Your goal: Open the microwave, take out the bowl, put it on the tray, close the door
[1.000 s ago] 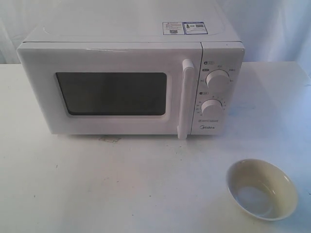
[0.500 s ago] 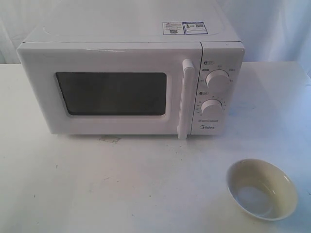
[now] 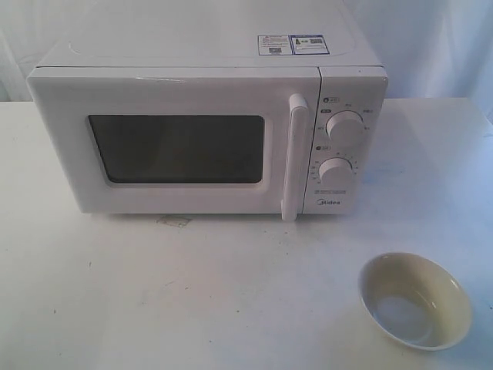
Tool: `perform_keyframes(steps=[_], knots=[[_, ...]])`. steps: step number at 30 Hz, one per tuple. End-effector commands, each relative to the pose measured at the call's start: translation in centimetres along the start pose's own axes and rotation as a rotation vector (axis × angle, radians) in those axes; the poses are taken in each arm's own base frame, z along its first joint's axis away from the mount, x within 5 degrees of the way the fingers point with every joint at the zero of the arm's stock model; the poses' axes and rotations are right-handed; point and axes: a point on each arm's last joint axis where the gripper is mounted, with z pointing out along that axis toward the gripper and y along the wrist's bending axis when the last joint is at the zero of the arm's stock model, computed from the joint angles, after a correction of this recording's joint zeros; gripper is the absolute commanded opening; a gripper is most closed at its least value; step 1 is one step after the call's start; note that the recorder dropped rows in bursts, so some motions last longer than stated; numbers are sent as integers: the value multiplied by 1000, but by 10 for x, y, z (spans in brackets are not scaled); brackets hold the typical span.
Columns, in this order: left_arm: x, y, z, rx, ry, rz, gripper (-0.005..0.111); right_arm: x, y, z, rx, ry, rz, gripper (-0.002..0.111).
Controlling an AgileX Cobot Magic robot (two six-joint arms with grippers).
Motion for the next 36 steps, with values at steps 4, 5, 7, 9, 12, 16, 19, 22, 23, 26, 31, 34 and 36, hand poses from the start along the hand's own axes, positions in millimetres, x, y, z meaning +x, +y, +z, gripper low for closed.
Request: perform_keyframes(steps=[4, 5, 7, 9, 12, 16, 19, 22, 23, 26, 31, 34, 36], knots=[[-1, 0, -4, 0, -62, -72, 0, 1, -1, 0, 7, -7, 3, 0], [-1, 0, -4, -1, -65, -72, 0, 1, -1, 0, 7, -7, 3, 0], [-2, -1, -4, 3, -69, -82, 0, 1, -1, 0, 7, -5, 3, 0], [-2, -2, -4, 16, -71, -108, 0, 1, -1, 0, 7, -5, 3, 0], [-3, -3, -4, 25, -79, -131, 0, 1, -1, 0, 7, -5, 3, 0], [-3, -3, -4, 25, -79, -131, 0, 1, -1, 0, 7, -5, 3, 0], [-3, -3, -4, 25, -79, -131, 0, 1, -1, 0, 7, -5, 3, 0], [-3, -3, -4, 25, -81, -131, 0, 1, -1, 0, 7, -5, 3, 0], [-3, -3, -4, 25, -81, -131, 0, 1, -1, 0, 7, -5, 3, 0], [-3, -2, -4, 24, -84, -131, 0, 1, -1, 0, 7, -5, 3, 0], [-3, -2, -4, 23, -89, -131, 0, 1, -1, 0, 7, -5, 3, 0], [-3, -2, -4, 23, -89, -131, 0, 1, -1, 0, 7, -5, 3, 0], [-3, -2, -4, 23, -89, -131, 0, 1, -1, 0, 7, -5, 3, 0]])
